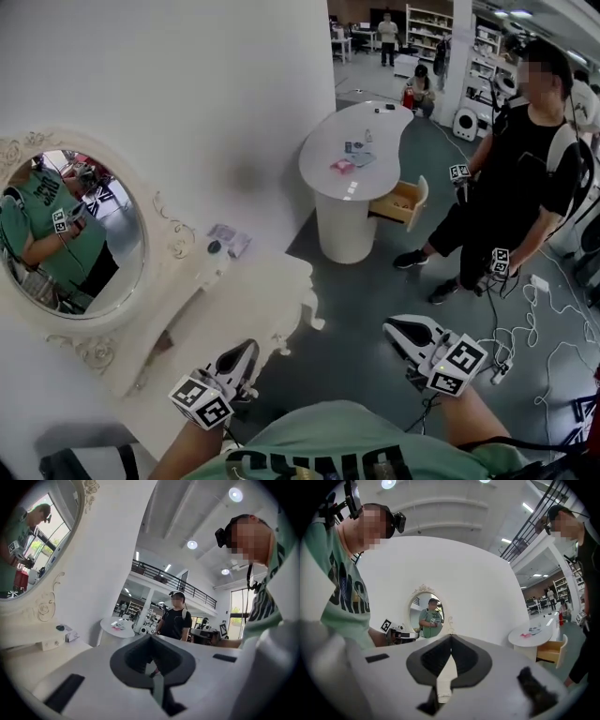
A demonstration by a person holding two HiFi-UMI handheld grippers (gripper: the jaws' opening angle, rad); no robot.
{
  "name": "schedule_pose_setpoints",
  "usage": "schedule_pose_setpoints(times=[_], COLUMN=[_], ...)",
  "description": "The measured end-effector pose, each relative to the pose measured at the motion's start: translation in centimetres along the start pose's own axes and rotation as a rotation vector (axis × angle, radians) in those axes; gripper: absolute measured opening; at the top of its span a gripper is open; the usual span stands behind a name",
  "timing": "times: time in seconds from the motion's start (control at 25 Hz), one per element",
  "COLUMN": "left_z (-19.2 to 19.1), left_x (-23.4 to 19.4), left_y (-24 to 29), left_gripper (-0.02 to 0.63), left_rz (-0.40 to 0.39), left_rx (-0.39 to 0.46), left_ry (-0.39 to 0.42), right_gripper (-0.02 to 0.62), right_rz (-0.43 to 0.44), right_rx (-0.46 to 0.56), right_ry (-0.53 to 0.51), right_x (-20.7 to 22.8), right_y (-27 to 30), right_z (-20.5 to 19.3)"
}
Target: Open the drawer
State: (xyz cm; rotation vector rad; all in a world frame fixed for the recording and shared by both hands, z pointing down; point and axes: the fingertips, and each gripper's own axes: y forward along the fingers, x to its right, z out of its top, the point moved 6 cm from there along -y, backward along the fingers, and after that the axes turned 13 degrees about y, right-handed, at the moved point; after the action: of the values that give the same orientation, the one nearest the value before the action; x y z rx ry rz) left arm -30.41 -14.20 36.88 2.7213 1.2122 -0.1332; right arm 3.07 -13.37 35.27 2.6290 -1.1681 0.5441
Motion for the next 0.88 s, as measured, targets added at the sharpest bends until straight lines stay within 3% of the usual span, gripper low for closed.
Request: schedule_pose_setpoints(times=[0.2,0.36,0.64,0.88], left_z=[-2.6,-4.1,-8.4,-12.8], left_x=[3.6,4.8,1.9,-0.8], left_y=[2.9,4.8,6.6,7.0], left_gripper=[-0.003,-0.003,-0.003,-0.003], left_rz=[0.074,0.082,0.059,0.101], left_rx=[-0.064,-0.104,-0.184,-0.23], left_ry=[-0.037,-0.013,-0.05,-0.166], right_gripper=[0.012,0.012,0.012,0.012], right_rz=[0.011,-0.005,-0.095,-0.138], right_rx=[0.007,0.007,0.007,-0.013], right_ry=[0.008,0.023,0.042,0.086], right_x=[3.1,4.2,4.7,4.9], right_y=[-4.7,-6.8,-6.4,-5.3], right_z=[0.1,-0.7,-2.1,-3.9])
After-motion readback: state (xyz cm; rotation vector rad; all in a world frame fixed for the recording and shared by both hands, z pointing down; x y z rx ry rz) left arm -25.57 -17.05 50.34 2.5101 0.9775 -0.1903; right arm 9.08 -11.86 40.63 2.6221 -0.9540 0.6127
